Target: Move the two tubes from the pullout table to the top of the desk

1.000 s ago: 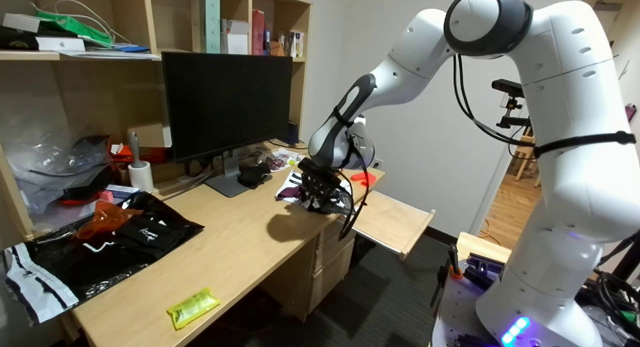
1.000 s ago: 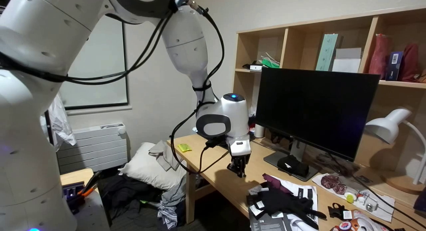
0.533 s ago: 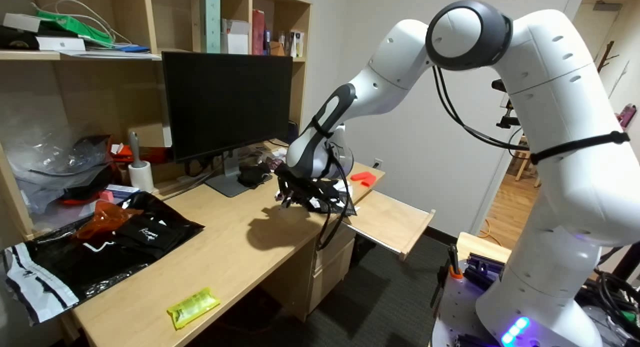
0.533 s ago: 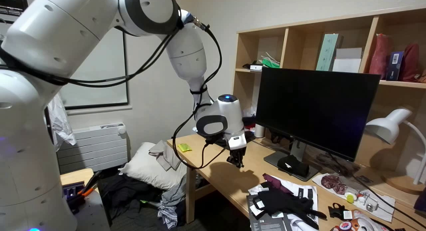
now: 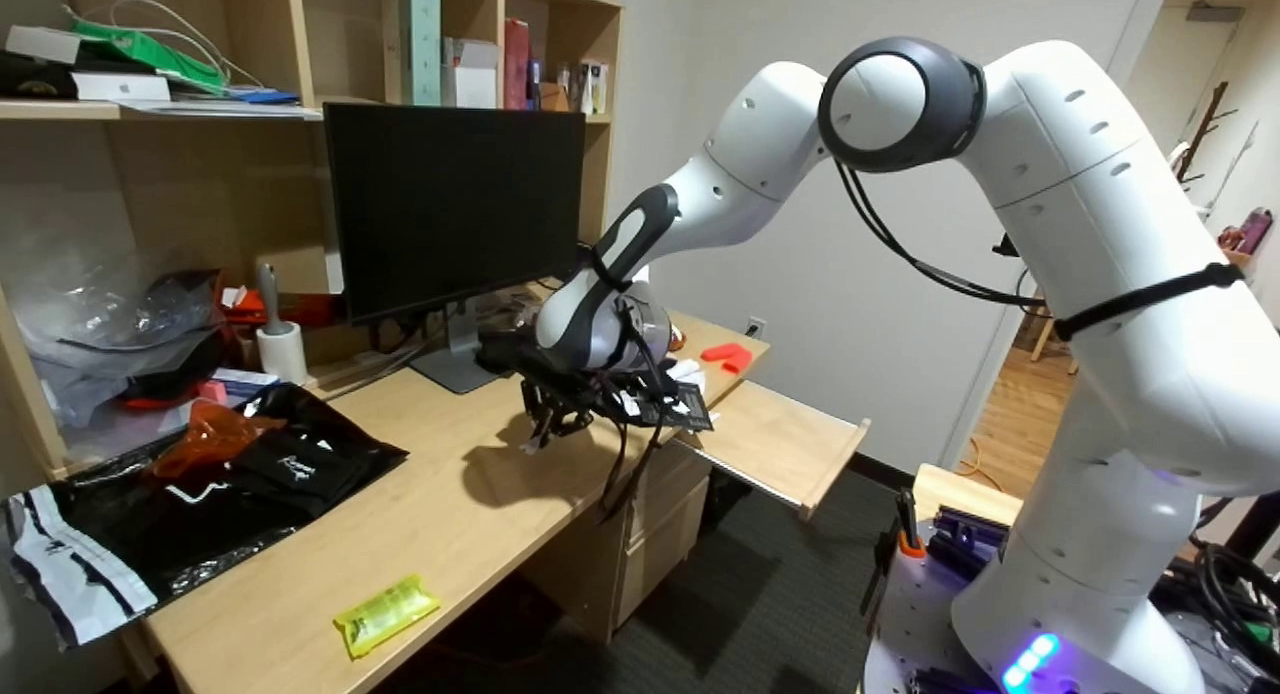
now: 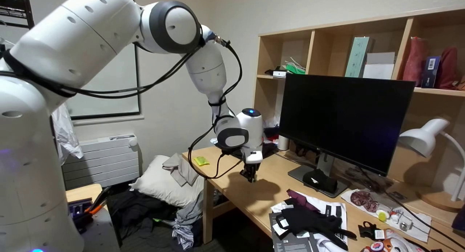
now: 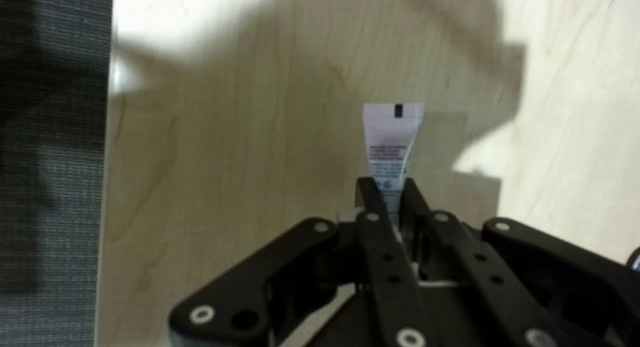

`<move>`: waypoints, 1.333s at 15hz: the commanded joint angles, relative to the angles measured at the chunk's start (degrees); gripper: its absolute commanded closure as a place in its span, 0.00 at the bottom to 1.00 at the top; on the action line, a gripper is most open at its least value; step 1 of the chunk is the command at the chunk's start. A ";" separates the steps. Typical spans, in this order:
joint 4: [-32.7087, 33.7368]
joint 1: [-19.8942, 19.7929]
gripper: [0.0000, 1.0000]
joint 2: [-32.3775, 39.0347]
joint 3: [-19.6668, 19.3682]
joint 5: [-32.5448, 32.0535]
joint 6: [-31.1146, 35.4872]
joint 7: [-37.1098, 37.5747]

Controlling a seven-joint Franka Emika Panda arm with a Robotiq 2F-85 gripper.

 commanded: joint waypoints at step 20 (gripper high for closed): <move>-7.76 2.80 0.00 -6.36 -1.48 -0.44 15.60 -2.62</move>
